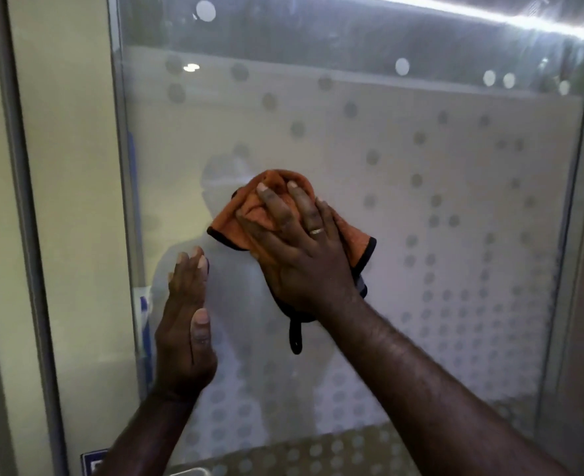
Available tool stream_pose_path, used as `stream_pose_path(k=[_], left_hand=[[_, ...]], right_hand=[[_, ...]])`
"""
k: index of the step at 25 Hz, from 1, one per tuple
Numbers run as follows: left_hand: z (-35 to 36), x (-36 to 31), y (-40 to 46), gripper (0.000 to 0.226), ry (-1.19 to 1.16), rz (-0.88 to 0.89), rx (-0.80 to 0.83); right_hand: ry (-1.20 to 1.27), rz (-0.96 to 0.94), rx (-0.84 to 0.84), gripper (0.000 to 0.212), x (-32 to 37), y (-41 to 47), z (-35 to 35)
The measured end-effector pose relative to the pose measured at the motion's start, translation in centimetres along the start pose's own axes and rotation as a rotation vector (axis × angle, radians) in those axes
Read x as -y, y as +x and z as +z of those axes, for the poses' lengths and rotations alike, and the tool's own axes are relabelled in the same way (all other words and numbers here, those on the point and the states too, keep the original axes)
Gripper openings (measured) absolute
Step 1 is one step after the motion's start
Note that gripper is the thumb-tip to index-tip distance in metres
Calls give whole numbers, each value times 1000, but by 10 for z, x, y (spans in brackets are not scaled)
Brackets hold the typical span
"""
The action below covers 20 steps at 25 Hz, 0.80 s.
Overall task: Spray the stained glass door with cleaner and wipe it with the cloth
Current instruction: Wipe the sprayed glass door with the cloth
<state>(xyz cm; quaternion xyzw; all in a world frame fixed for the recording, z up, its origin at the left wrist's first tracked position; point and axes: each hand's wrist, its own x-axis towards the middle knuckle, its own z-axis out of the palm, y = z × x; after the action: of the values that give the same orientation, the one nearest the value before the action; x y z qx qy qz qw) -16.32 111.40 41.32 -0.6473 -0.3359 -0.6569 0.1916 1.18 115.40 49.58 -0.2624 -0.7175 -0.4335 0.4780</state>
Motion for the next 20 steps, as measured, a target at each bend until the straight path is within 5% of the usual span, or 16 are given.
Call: stream_pose_path(k=[2, 6, 10, 20], left_hand=[[0, 7, 16, 118, 24, -202, 117], [0, 9, 36, 152, 55, -372, 169], [2, -12, -5, 61, 252, 99, 13], [12, -2, -10, 58, 384, 201, -48]], right_hand=[[-5, 60, -30, 44, -12, 2, -3], [-16, 215, -41, 50, -45, 0, -10], [-37, 411, -23, 55, -86, -19, -18], [-94, 757, -39, 58, -198, -102, -42]])
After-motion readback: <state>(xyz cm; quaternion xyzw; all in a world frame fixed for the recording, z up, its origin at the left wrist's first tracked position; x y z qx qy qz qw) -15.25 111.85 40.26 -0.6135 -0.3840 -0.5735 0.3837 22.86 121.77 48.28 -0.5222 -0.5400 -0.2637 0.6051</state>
